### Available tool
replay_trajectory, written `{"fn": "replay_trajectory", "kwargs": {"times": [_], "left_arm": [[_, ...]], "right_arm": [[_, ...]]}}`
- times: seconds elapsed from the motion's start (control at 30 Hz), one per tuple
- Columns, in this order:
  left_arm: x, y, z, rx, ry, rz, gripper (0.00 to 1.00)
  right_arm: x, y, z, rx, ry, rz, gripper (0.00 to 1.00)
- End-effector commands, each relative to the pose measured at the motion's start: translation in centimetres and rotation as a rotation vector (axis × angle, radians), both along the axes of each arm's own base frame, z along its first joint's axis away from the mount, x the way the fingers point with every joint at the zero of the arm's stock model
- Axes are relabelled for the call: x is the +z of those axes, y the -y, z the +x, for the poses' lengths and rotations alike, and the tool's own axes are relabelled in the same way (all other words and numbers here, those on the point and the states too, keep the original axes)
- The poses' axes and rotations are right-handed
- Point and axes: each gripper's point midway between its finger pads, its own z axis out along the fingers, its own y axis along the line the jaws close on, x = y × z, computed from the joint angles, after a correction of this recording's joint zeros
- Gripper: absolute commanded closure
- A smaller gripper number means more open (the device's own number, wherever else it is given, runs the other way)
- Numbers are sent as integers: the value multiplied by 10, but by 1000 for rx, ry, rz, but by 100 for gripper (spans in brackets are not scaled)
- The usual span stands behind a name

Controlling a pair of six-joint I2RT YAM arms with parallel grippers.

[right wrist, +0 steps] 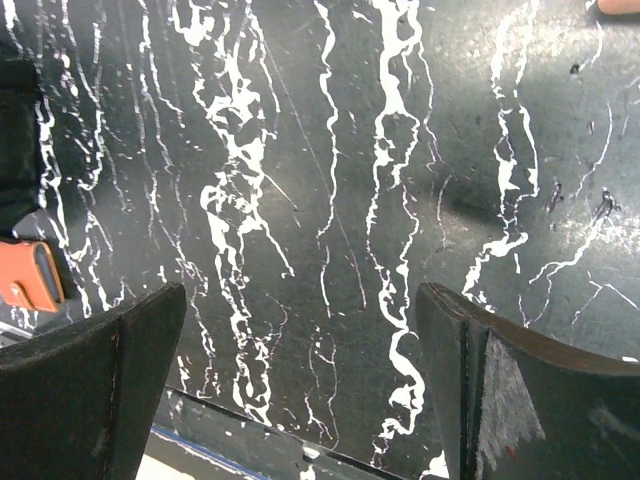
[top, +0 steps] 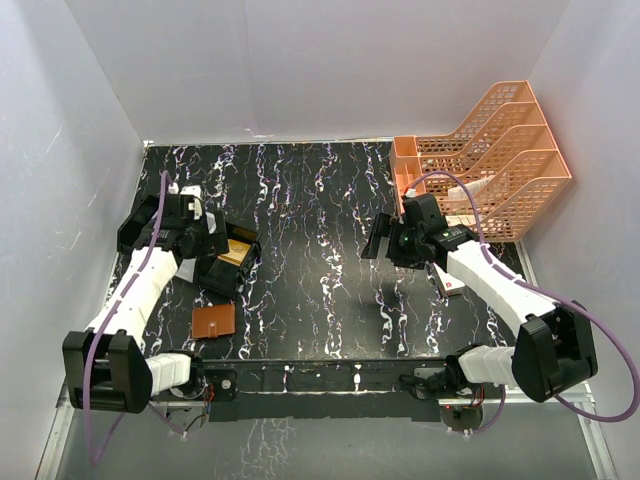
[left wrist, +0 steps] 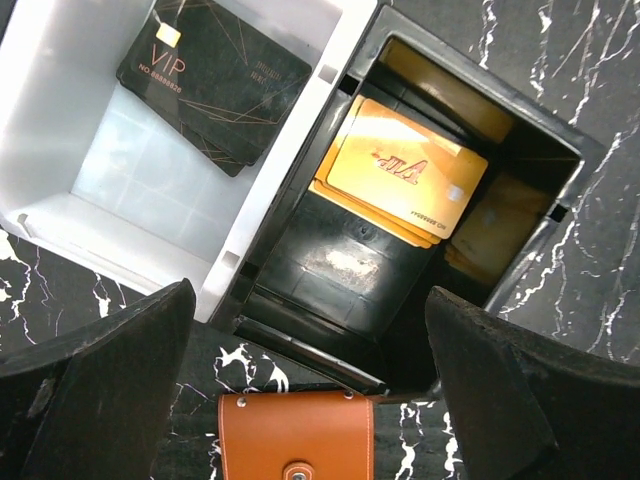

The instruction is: Take the credit cards out of the card holder

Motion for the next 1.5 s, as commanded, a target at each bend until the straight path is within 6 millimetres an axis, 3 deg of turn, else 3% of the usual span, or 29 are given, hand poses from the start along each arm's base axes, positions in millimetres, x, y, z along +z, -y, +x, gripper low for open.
{"fn": "replay_trajectory", "kwargs": {"times": [0.0, 0.17, 0.47, 0.67, 0.83, 1.27, 1.47], "left_arm": [[-6, -8, -1, -18, -42, 51, 1], [-10, -10, 2, -5, -33, 57, 1], [-28, 0, 7, -62, -93, 23, 10], [-32, 0, 8, -59, -112, 23, 26], [-27, 8, 9, -81, -84, -14, 47], [-32, 39, 10, -161, -91, -173, 76], [-32, 55, 15, -164, -88, -265, 81]], "right_arm": [[34, -12, 12, 33, 81, 56, 2], [43, -9, 8, 25, 117, 68, 2], [19, -6, -18, -4, 46, 108, 2], [14, -9, -21, 5, 19, 116, 2], [13, -9, -18, 17, 8, 96, 2], [14, -8, -21, 22, 7, 92, 2], [16, -7, -25, 29, 20, 97, 2]]}}
